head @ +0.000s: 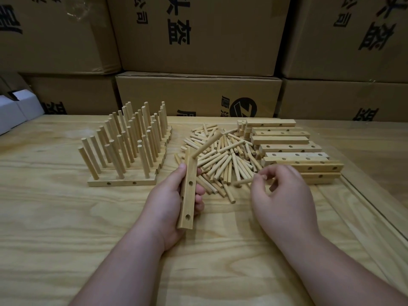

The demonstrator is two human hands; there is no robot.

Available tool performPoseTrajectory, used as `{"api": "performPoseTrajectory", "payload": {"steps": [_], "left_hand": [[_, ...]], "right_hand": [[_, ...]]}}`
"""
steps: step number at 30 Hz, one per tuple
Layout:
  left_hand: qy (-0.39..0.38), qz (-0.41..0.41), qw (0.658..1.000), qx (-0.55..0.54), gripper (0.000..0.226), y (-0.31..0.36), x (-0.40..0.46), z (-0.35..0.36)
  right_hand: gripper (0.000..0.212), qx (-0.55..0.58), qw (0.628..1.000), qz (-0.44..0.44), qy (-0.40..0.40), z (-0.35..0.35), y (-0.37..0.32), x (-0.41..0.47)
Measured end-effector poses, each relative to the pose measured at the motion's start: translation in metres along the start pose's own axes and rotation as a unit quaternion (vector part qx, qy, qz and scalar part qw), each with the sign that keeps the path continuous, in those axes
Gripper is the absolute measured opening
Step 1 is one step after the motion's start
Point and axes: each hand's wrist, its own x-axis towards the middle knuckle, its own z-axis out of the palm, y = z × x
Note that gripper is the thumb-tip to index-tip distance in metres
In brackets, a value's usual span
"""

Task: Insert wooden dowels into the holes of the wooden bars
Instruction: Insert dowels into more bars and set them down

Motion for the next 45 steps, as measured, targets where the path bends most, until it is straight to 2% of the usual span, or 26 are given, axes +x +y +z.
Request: {"api": "performPoseTrajectory", "payload": {"steps": [3, 6, 9, 12, 21, 35, 41, 45], "left_hand": [[-0.003, -0.001, 1.000, -0.002, 0.041, -0.001, 0.001, 0.000], [-0.004, 0.002, 1.000, -0.001, 0.041, -0.001, 0.002, 0.000], [-0.004, 0.007, 1.000, -0.001, 0.041, -0.003, 0.003, -0.001], [-0.004, 0.010, 1.000, 0.001, 0.041, -0.004, 0.004, -0.001], [-0.016, 0.034, 0.999, 0.029, 0.039, -0.006, 0.006, -0.002], [-0.029, 0.050, 0.995, 0.076, 0.038, -0.009, 0.006, -0.001], [-0.029, 0.049, 0.995, 0.079, 0.038, -0.009, 0.006, -0.002], [-0.032, 0.051, 0.994, 0.088, 0.039, -0.010, 0.005, -0.002]], "right_hand": [[0.008, 0.095, 0.993, -0.057, 0.048, -0.001, -0.002, -0.003], [0.009, 0.194, 0.973, -0.121, 0.039, -0.002, -0.007, -0.008], [0.012, 0.222, 0.954, -0.199, 0.018, 0.000, -0.010, -0.012], [0.013, 0.249, 0.942, -0.224, 0.008, 0.002, -0.010, -0.014], [0.011, 0.275, 0.937, -0.212, -0.042, 0.003, -0.010, -0.016], [0.012, 0.286, 0.935, -0.210, -0.014, 0.002, -0.011, -0.016], [0.009, 0.236, 0.946, -0.208, -0.074, 0.002, -0.010, -0.014], [0.015, 0.196, 0.954, -0.196, -0.115, 0.004, -0.008, -0.015]]}}
